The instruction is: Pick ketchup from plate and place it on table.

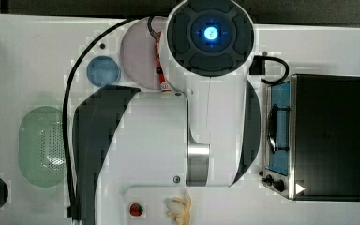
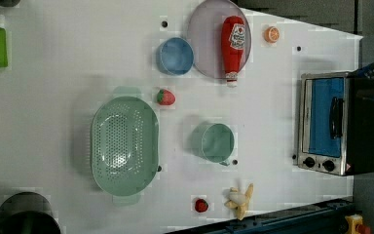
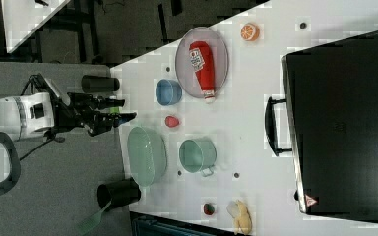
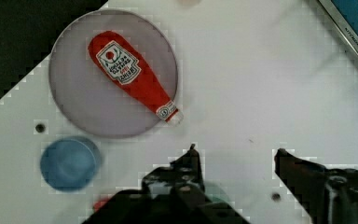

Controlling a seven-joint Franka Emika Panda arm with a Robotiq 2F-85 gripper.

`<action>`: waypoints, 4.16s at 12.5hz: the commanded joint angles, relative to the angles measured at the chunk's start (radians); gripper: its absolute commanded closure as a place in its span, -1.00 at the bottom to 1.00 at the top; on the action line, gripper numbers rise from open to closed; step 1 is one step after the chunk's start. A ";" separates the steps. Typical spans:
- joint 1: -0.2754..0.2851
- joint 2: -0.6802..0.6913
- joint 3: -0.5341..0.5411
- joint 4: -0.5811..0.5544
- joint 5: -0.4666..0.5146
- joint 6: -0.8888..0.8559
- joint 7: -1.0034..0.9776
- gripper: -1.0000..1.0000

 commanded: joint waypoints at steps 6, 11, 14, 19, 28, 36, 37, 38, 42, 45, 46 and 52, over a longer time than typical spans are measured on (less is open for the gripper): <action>-0.088 -0.074 0.066 -0.063 0.015 -0.104 -0.007 -1.00; -0.078 0.109 0.093 -0.056 0.015 0.038 -0.134 -1.00; -0.070 0.218 0.103 -0.055 0.015 0.118 -0.293 -1.00; -0.052 0.361 0.105 -0.052 0.013 0.289 -0.510 -1.00; -0.014 0.652 0.105 0.102 -0.072 0.509 -0.520 -1.00; -0.007 0.859 0.102 0.268 -0.093 0.635 -0.521 -1.00; -0.007 0.873 0.101 0.275 -0.093 0.649 -0.521 -1.00; -0.007 0.881 0.099 0.275 -0.093 0.651 -0.520 -1.00; -0.007 0.878 0.095 0.297 -0.093 0.651 -0.520 -0.69; -0.007 0.875 0.089 0.298 -0.093 0.647 -0.521 -0.27; -0.008 0.872 0.089 0.299 -0.093 0.647 -0.521 -0.27; -0.025 0.683 0.091 0.298 -0.079 0.471 -0.512 -0.27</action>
